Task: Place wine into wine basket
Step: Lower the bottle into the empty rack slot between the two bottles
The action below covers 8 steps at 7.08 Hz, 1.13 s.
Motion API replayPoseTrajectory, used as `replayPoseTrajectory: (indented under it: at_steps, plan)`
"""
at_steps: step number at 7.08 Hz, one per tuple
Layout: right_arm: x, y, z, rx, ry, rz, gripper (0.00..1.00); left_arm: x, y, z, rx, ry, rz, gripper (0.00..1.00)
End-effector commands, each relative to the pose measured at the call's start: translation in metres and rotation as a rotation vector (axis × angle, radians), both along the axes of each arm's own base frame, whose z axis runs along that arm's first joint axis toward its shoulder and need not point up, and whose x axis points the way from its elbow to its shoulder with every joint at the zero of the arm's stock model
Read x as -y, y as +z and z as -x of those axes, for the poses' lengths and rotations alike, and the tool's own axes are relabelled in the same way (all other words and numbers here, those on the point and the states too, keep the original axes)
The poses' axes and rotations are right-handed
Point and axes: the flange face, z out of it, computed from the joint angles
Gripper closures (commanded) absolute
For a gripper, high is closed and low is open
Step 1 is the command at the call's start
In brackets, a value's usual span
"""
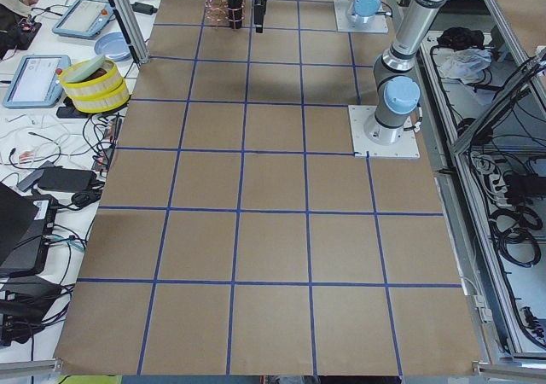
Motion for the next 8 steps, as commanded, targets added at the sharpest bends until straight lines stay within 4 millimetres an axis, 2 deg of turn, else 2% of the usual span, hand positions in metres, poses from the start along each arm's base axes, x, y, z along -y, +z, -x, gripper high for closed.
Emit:
replayPoseTrajectory:
  at_steps: [1, 2, 4, 5, 6, 7, 8]
  plan:
    - [0.001, -0.007, 0.0, 0.004, 0.001, -0.009, 0.96, 0.0, 0.0, 0.0, 0.001, -0.001, 0.0, 0.0]
    - [0.002, -0.01, 0.001, 0.003, -0.001, -0.014, 0.94, 0.0, -0.001, 0.0, -0.001, 0.001, -0.001, 0.0]
    - [0.002, -0.013, 0.0, 0.006, -0.009, -0.022, 0.82, 0.0, -0.001, 0.0, 0.001, -0.001, -0.002, 0.0]
    - [-0.001, -0.02, 0.0, 0.005, -0.009, -0.035, 0.79, 0.0, -0.001, 0.0, -0.002, 0.001, -0.002, 0.0]
    - [-0.002, -0.021, 0.0, 0.005, -0.006, -0.037, 0.65, 0.0, -0.001, 0.0, 0.001, 0.001, -0.002, 0.0]
    - [-0.003, -0.019, -0.002, -0.004, -0.006, -0.038, 0.3, 0.0, -0.001, 0.0, -0.001, 0.001, -0.002, 0.0]
    - [-0.004, -0.017, -0.002, -0.007, -0.007, -0.037, 0.08, 0.0, -0.001, 0.0, -0.001, 0.001, -0.002, 0.0]
